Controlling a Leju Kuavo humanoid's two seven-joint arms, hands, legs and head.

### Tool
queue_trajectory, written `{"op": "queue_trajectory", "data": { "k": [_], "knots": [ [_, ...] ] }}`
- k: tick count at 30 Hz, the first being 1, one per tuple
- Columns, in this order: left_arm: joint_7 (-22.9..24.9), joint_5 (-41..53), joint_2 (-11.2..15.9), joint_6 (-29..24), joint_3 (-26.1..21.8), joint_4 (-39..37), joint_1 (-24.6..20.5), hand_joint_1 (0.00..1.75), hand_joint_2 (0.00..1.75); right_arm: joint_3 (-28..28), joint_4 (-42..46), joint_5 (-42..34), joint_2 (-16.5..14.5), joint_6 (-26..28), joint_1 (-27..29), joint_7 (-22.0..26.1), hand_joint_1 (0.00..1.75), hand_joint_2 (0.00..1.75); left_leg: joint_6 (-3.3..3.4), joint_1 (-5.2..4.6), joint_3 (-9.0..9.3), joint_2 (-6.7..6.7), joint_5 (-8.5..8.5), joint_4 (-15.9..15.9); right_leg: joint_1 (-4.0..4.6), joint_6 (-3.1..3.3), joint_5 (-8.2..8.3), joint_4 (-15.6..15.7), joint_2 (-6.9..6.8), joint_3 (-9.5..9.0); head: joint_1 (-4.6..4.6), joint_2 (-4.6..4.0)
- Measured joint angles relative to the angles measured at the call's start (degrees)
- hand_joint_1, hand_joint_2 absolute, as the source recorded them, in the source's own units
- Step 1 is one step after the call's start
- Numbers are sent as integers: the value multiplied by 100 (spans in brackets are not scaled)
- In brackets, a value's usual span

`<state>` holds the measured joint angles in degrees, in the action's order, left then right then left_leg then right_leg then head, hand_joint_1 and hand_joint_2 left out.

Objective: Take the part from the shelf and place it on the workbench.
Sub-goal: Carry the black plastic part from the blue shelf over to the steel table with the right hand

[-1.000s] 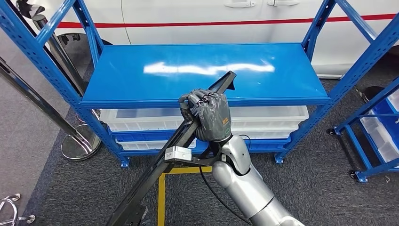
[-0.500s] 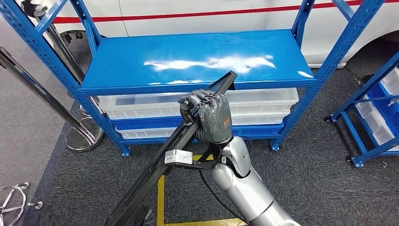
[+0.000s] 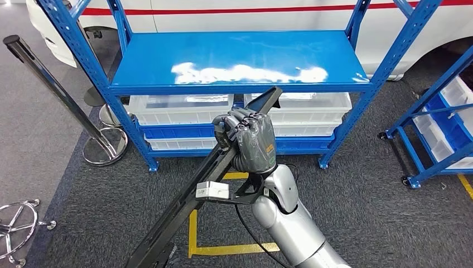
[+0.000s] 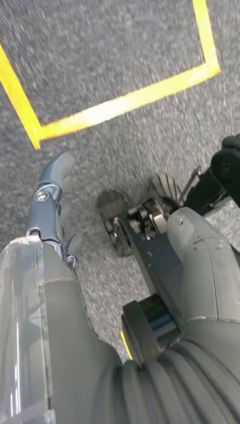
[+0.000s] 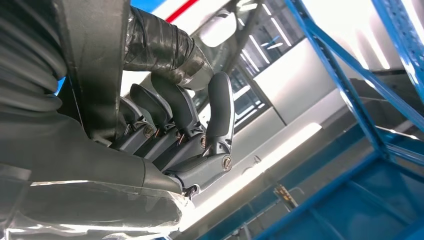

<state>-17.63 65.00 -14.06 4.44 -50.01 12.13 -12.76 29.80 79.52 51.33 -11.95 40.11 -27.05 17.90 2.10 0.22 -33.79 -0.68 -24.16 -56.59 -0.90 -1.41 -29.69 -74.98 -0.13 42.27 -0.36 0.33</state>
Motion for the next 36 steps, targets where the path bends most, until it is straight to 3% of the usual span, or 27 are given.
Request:
{"op": "queue_trajectory", "data": {
  "k": [2,4,5,8,10,12,13,14,15,16,18,19,21,23,24,25,27,28,29,30,31,33,34,36],
  "knots": [
    [5,0,-1,0,1,0,0,0,175,-18,1,91,-7,0,8,2,175,175,-44,7,-182,2,85,-75,-23,-5,236,484,1,-468,1,0],
    [9,1,-1,0,3,0,-4,0,175,-31,9,177,-33,0,9,7,175,175,-104,-1,-305,1,152,-146,-8,36,132,1214,15,-973,-1,0],
    [10,2,-1,0,5,0,-7,0,175,-38,13,210,-46,-1,10,11,175,175,-135,-6,-343,2,192,-161,6,69,46,1442,23,-1099,-2,0],
    [16,13,0,0,7,0,1,0,175,-54,16,273,-62,-2,24,20,175,175,-226,11,-418,16,244,-173,26,209,94,1600,14,-1096,-2,0],
    [21,18,1,0,7,0,14,0,175,-56,15,313,-72,-2,31,20,175,175,-280,34,-539,29,-96,-494,16,315,196,1635,-7,-1020,-3,0],
    [23,17,0,1,8,0,18,0,175,-57,15,338,-80,-2,34,20,175,175,-321,45,-730,31,-619,-1208,34,364,284,1625,-17,-905,-3,0],
    [23,17,1,2,8,0,18,0,175,-57,14,342,-81,-2,37,20,175,175,-332,48,-797,31,-774,-1551,44,370,324,1614,-21,-841,-3,0],
    [23,17,1,2,9,0,18,0,175,-58,13,342,-81,-2,41,20,175,175,-332,47,-794,31,-806,-1748,54,373,360,1598,-24,-779,-3,0],
    [23,17,1,2,9,0,18,0,175,-57,11,342,-81,-2,44,20,175,175,-321,46,-690,31,-721,-1744,62,372,392,1577,-24,-719,-3,0],
    [23,17,1,2,10,0,15,0,175,-57,10,342,-81,-2,46,20,175,175,-295,41,-481,34,-566,-1521,70,369,419,1555,-21,-668,-3,0],
    [23,17,2,2,16,0,-3,0,175,-57,12,337,-88,-2,43,20,175,175,-211,15,56,47,-377,-744,86,349,466,1518,-17,-592,-2,0],
    [23,17,3,2,20,0,-13,0,175,-58,13,331,-95,-2,40,20,175,175,-177,-5,259,55,-373,-410,84,322,497,1509,-17,-566,-2,0],
    [23,16,5,2,27,0,-22,0,175,-58,14,319,-111,-2,34,20,175,175,-133,-50,402,66,-409,-126,60,249,583,1526,-21,-527,-1,0],
    [25,15,3,2,31,0,-18,0,175,-58,13,314,-122,-2,33,20,175,175,-76,-48,383,53,-294,-20,42,180,629,1564,-15,-497,0,0],
    [26,13,1,2,33,0,-22,0,175,-58,13,313,-125,-2,30,20,175,175,-39,-33,361,41,-224,30,44,153,544,1517,-8,-466,1,0],
    [27,9,-1,2,35,0,-30,0,175,-58,11,312,-125,-2,26,19,175,175,-6,-16,323,27,-155,73,46,129,355,1355,-1,-402,2,0],
    [27,0,-1,2,39,0,-45,0,175,-58,2,312,-124,-2,21,18,175,175,24,-9,188,15,-65,60,30,87,-177,698,4,-200,2,0],
    [28,-3,-1,2,39,0,-48,0,175,-58,-8,312,-124,-2,22,18,175,175,24,-10,106,12,-26,26,20,67,-368,320,5,-103,2,0],
    [28,-3,-1,2,39,0,-48,0,175,-58,-19,312,-123,-2,23,18,175,175,19,-9,20,8,10,-15,9,47,-422,50,5,-65,1,0],
    [28,-4,-1,2,39,0,-47,0,175,-58,-28,312,-123,-2,23,18,175,175,8,-6,-71,5,45,-63,-4,30,-349,-52,4,-109,1,0],
    [29,-4,-2,2,39,0,-48,0,175,-58,-34,312,-124,-2,22,18,175,175,-8,-1,-159,3,76,-113,-19,17,-191,43,4,-250,1,0],
    [29,-4,-2,2,39,0,-49,0,175,-58,-37,312,-127,-2,17,18,175,175,-49,11,-299,6,121,-210,-50,2,74,558,4,-666,1,0],
    [29,-4,-2,2,39,0,-51,0,175,-57,-37,312,-132,-2,11,18,175,175,-74,7,-357,10,140,-255,-47,2,65,870,6,-881,2,0],
    [28,-4,0,2,39,0,-52,0,175,-57,-36,311,-149,-2,0,17,175,175,-132,-3,-428,17,199,-304,-19,54,-59,1280,24,-1110,0,0]
  ]
}}
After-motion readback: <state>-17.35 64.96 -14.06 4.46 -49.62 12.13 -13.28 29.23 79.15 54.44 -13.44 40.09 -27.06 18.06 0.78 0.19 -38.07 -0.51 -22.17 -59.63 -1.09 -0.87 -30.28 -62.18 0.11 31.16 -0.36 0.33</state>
